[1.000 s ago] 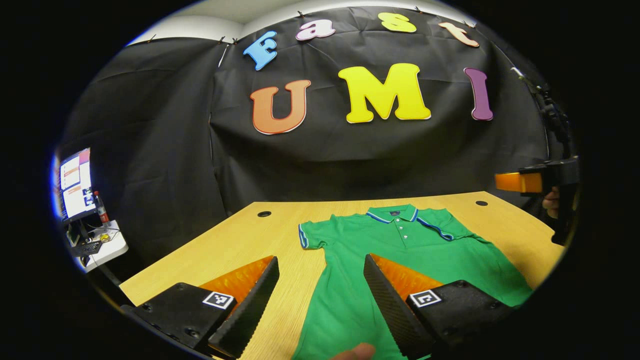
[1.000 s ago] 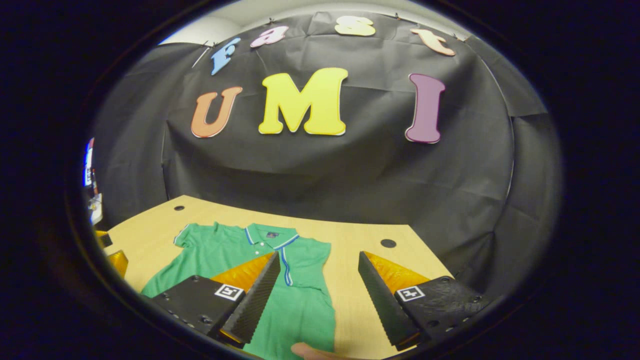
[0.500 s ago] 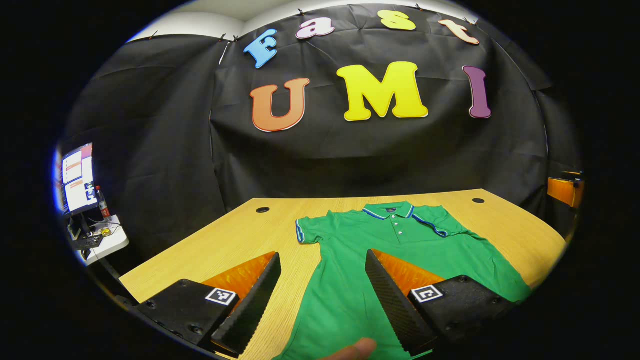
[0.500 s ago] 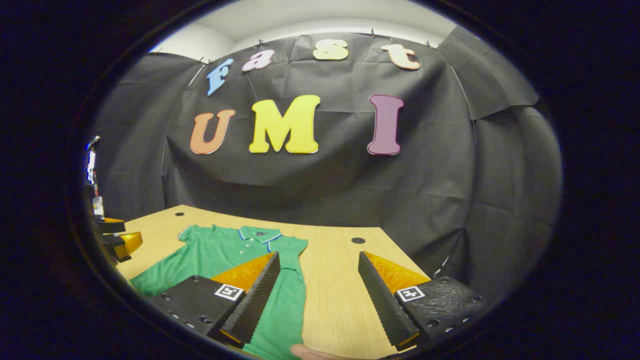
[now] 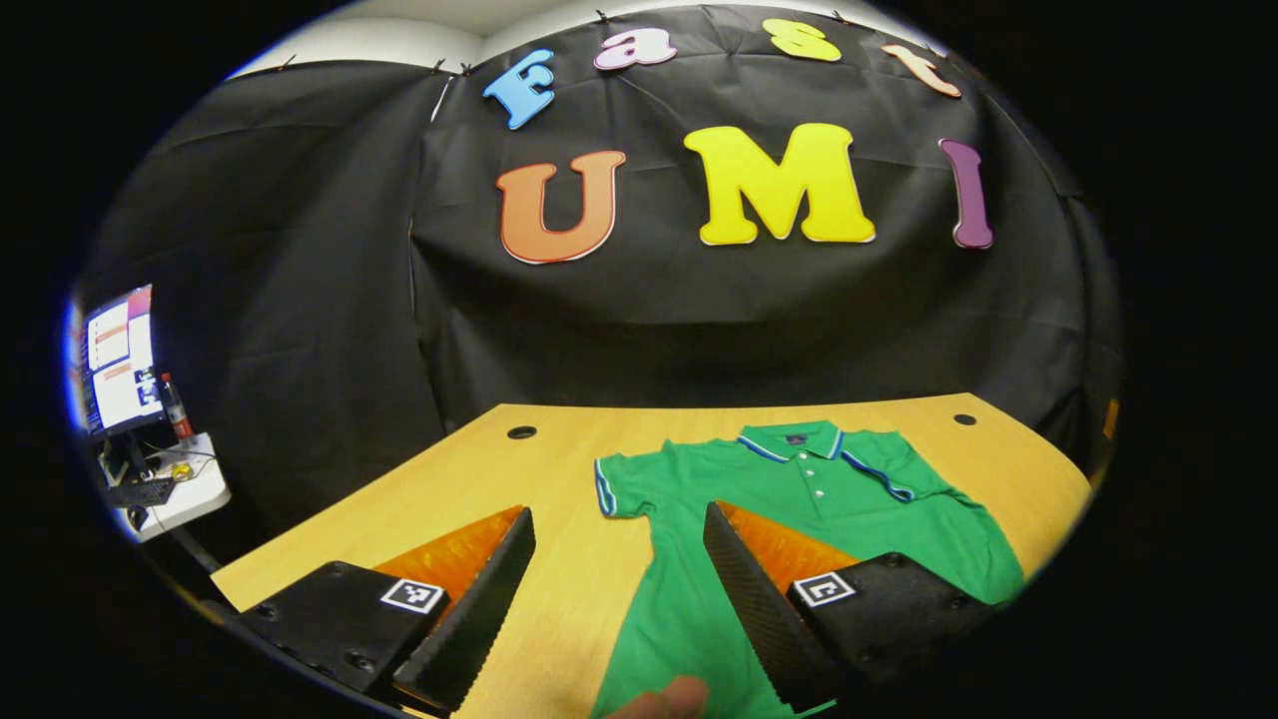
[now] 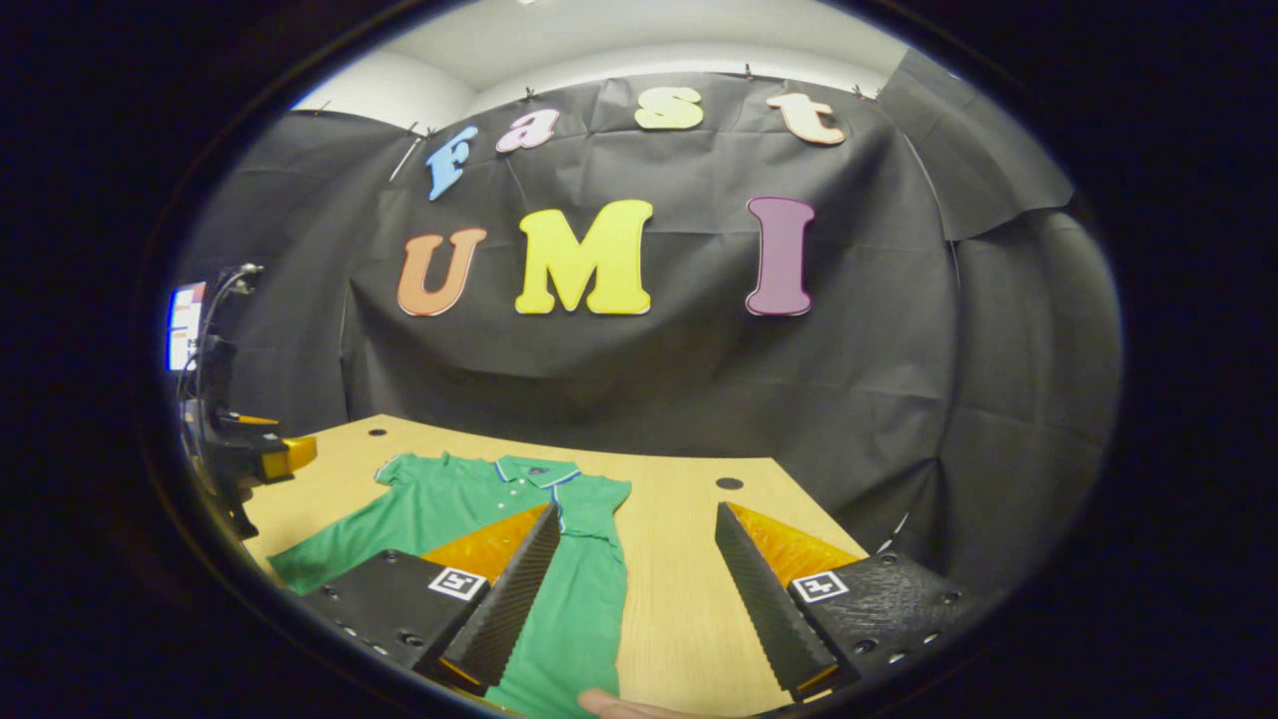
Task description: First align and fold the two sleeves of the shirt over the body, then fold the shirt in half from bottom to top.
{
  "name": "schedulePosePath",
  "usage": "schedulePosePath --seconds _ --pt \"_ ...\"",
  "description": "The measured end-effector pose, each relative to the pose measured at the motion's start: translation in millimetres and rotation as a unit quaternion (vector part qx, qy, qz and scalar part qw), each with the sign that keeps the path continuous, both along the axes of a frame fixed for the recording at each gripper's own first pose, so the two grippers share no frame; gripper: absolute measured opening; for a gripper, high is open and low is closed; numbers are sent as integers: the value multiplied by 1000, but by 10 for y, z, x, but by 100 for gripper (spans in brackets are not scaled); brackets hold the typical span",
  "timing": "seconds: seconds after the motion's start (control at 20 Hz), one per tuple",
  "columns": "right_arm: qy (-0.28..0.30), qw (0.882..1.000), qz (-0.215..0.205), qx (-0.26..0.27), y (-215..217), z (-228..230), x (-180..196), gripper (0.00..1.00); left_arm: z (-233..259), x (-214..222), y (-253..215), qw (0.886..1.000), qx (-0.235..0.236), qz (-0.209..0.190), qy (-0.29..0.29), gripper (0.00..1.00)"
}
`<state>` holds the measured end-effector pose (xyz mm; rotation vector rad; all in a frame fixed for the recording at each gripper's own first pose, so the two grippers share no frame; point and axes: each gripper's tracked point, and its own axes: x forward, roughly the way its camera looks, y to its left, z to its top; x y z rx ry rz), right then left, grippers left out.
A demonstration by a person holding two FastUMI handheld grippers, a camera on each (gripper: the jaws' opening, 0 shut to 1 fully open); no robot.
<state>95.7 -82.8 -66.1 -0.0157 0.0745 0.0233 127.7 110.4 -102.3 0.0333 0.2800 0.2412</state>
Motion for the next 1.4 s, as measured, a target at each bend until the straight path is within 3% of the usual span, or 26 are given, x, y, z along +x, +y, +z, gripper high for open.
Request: schedulePosePath --seconds 0.2,0.4,0.7,0.85,0.95,1.05,1.15,1.25,1.4 --pt "-7 1000 7 2 31 26 -22 96 -208 551 365 999 -33 10 36 100" --pt "-9 1000 8 5 32 13 -10 96 -739 1175 644 991 -89 25 94 100" --pt "0 1000 6 7 -7 -104 113 96 -1464 1838 591 978 -138 6 158 100" --pt "5 1000 8 7 -1 -158 173 95 -1621 1963 557 977 -126 -8 170 100" --pt "9 1000 12 11 14 -196 209 95 -1644 2050 554 979 -118 -11 164 87" --pt "22 1000 17 11 45 -301 253 95 -1622 2110 506 980 -127 -25 154 42" --pt "31 999 18 12 38 -353 266 95 -1632 2120 474 976 -150 -26 156 17" --pt "32 999 17 15 19 -352 288 96 -1570 2135 462 976 -152 -22 154 9" --pt "35 999 12 22 -26 -376 301 95 -1315 2167 360 983 -98 -24 151 7"
